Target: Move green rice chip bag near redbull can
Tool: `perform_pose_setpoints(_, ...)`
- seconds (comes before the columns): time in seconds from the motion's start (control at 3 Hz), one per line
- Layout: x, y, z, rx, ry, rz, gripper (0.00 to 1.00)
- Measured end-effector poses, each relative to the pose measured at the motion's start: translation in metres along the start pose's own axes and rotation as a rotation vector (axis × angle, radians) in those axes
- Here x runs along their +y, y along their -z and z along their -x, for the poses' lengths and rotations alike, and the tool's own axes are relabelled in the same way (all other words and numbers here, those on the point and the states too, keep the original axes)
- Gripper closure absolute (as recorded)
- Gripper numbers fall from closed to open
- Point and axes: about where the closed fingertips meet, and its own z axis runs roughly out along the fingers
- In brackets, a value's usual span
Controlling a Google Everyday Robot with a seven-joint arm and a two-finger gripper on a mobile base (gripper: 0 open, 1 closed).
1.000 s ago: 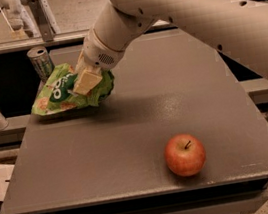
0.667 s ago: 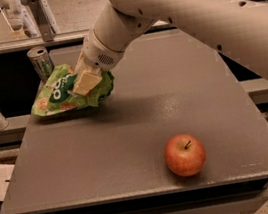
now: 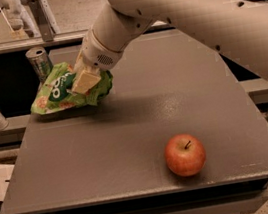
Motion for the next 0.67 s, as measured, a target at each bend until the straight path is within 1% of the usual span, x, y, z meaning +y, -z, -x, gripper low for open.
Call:
perform_pose_setpoints(0.33, -0.011, -0.007, -0.006, 0.01, 0.015, -0.012, 0.13)
perform_pose_setpoints(0.67, -0.02, -0.018, -0.015, 0.035, 0.016, -0.006, 0.0)
